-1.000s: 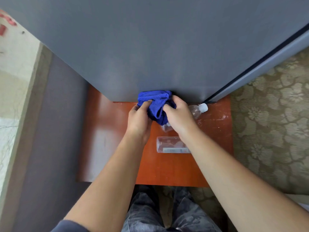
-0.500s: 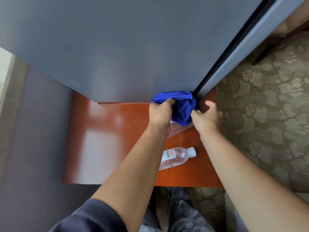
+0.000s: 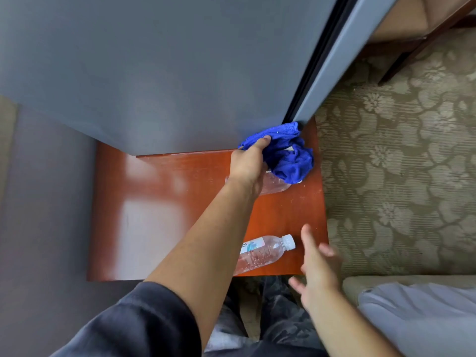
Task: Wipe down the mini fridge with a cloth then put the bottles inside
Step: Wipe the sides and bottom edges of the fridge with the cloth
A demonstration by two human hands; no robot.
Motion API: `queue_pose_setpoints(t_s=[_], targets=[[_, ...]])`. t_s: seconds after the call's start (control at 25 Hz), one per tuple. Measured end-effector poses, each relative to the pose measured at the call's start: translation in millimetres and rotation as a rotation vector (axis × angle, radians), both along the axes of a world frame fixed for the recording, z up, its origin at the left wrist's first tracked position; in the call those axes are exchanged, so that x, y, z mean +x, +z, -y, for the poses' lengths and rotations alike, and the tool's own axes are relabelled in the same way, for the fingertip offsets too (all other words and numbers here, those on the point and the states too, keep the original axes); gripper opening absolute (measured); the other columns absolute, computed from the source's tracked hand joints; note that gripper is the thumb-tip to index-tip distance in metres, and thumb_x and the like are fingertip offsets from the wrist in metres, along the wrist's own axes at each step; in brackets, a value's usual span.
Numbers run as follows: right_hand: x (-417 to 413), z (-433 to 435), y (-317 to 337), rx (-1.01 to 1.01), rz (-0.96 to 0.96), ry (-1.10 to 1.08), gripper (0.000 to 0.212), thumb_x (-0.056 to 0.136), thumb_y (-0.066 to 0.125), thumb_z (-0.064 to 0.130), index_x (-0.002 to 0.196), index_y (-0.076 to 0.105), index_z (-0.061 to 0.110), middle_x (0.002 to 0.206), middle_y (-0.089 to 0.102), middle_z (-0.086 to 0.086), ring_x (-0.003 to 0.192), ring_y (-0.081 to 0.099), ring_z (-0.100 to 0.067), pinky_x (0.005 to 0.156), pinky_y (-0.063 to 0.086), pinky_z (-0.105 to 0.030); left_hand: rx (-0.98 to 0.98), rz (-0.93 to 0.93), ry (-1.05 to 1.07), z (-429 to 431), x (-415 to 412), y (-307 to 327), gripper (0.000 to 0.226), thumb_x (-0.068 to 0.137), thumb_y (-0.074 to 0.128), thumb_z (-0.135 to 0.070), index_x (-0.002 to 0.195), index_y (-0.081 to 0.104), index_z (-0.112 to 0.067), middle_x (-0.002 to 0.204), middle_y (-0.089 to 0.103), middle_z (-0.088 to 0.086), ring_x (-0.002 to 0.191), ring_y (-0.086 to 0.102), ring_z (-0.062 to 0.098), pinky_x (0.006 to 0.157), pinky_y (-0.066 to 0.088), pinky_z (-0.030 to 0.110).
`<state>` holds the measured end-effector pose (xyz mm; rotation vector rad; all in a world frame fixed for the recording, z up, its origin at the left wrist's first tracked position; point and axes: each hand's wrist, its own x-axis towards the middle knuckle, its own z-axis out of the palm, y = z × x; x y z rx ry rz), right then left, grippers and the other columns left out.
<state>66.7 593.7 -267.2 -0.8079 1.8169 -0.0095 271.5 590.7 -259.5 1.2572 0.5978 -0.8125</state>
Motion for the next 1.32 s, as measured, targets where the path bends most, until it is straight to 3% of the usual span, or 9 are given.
queue_pose_setpoints(t_s=[0.16,0.28,0.4,0.48,0.64,0.76,0.84,0.96,1.32], targets=[[-1.6,-38.6,-4.1,0.426,0.150,-0.108,0.070,0.074,0.091,0.044,0.130,0.057,0.021,0.129,0.059,-0.011,0.112,0.061,-0.035,0.068,0.063,-0.058,0.048,-0.023,-0.021,0.7,2.9,1.1,0.032,0.088,0.076,-0.012,0.112,0.067,0.006,0.093,0.072,0.015,0.080,0.070,0.030,0.087,0.060,0.052],[22.7,-31.5,-19.9,0.347,0.189,-0.131,0.049,0.083,0.087,0.023,0.125,0.062,0.015,0.123,0.066,-0.018,0.106,0.066,-0.034,0.058,0.064,-0.049,0.056,-0.025,-0.067,0.8,4.7,0.8,0.026,0.090,0.073,-0.010,0.111,0.067,0.003,0.091,0.071,0.012,0.076,0.070,0.028,0.084,0.062,0.046],[42.5,-9.3,-31.1,0.181,0.249,-0.184,0.050,0.085,0.085,0.024,0.127,0.060,0.015,0.123,0.066,-0.017,0.105,0.069,-0.033,0.056,0.064,-0.043,0.064,0.001,-0.141,-0.1,6.0,4.1,0.006,0.091,0.070,-0.012,0.094,0.066,-0.008,0.082,0.069,0.005,0.066,0.067,0.017,0.060,0.059,0.026],[54.5,9.7,-30.9,0.126,0.302,-0.193,0.054,0.085,0.084,0.024,0.132,0.058,0.017,0.125,0.066,-0.015,0.104,0.071,-0.032,0.058,0.064,-0.041,0.158,0.082,-0.260,-6.5,10.8,3.1,0.016,0.085,0.074,-0.022,0.093,0.067,-0.011,0.087,0.071,0.004,0.075,0.070,0.020,0.068,0.059,0.026],[66.6,30.6,-21.6,0.148,0.331,-0.127,0.069,0.079,0.089,0.032,0.137,0.054,0.020,0.129,0.064,-0.013,0.107,0.069,-0.030,0.061,0.065,-0.043,0.778,0.806,-0.768,-39.4,3.5,-0.5,0.054,0.079,0.071,-0.038,0.126,0.059,-0.015,0.122,0.058,0.009,0.113,0.055,0.030,0.102,0.046,0.042],[64.8,27.0,-14.4,0.143,0.292,-0.087,0.093,0.077,0.091,0.037,0.152,0.037,0.029,0.142,0.052,-0.009,0.119,0.059,-0.029,0.069,0.066,-0.046,0.764,1.256,-1.076,-42.1,-16.2,4.2,0.078,0.077,0.069,-0.050,0.145,0.044,-0.022,0.133,0.049,0.006,0.118,0.049,0.031,0.100,0.047,0.046],[63.2,23.0,-11.1,0.117,0.316,-0.115,0.097,0.079,0.089,0.032,0.156,0.029,0.032,0.144,0.051,-0.006,0.112,0.061,-0.023,0.074,0.066,-0.046,0.862,1.208,-1.232,-23.8,-25.7,-3.2,0.092,0.074,0.070,-0.062,0.151,0.035,-0.027,0.140,0.042,0.007,0.130,0.043,0.031,0.104,0.045,0.051],[63.5,19.1,-11.4,0.096,0.351,-0.139,0.091,0.083,0.087,0.023,0.154,0.031,0.031,0.135,0.059,-0.003,0.097,0.063,-0.012,0.080,0.066,-0.048,0.966,1.157,-1.256,7.7,-35.8,-18.1,0.078,0.075,0.071,-0.064,0.138,0.045,-0.025,0.134,0.040,0.011,0.130,0.039,0.036,0.099,0.049,0.052],[68.3,18.1,-15.0,0.080,0.408,-0.164,0.077,0.087,0.081,0.007,0.149,0.042,0.028,0.129,0.062,-0.009,0.092,0.064,-0.013,0.069,0.067,-0.042,0.929,1.242,-1.031,-9.2,-14.4,-37.8,0.045,0.074,0.071,-0.017,0.115,0.063,-0.032,0.114,0.048,-0.001,0.104,0.044,0.026,0.064,0.051,0.037]])
